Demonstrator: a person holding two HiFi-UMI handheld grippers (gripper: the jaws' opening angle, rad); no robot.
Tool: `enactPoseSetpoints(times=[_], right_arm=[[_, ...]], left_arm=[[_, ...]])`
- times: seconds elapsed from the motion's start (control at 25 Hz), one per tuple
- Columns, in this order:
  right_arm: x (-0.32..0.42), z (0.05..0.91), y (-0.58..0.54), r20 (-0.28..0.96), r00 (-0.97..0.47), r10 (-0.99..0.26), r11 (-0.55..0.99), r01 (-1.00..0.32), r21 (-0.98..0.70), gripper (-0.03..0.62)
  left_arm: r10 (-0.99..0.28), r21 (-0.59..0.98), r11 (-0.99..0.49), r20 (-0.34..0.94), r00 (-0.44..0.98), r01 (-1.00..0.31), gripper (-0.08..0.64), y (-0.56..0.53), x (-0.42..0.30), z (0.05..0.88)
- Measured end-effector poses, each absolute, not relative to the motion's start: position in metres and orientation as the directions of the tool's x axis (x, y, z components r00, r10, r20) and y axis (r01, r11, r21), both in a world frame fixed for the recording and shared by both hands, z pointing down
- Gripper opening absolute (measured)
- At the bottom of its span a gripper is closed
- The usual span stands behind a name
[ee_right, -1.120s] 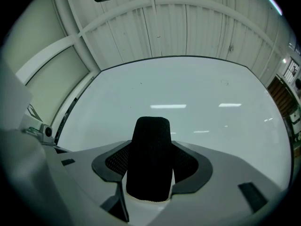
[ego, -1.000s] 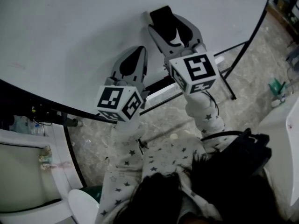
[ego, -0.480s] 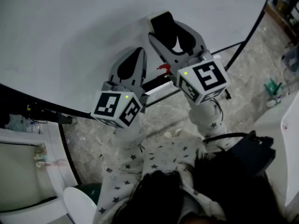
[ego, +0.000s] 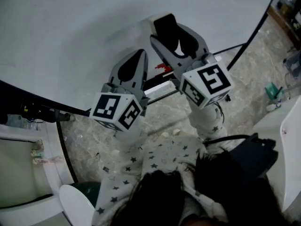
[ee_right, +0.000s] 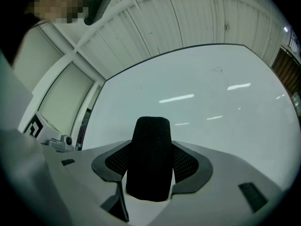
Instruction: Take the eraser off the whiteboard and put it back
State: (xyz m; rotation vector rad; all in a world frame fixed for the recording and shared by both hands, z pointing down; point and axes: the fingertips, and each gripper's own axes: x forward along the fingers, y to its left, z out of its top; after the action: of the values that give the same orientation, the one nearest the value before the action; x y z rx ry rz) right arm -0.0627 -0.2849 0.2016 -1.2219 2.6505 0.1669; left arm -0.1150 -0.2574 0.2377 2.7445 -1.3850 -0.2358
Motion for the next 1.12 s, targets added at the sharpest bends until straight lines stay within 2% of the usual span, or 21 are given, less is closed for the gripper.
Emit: enactPoseSetpoints(times=[1.12], right_arm=[[-0.07, 0.199, -0.265, -0.249, -0.671, -0.699, 0.687, -0.726, 0.026, 0.255]], left_arm=[[-0.803, 0.082, -0.593, -0.126, 0.582, -0.801, 0.0, -0.234, -0.112, 0.231]])
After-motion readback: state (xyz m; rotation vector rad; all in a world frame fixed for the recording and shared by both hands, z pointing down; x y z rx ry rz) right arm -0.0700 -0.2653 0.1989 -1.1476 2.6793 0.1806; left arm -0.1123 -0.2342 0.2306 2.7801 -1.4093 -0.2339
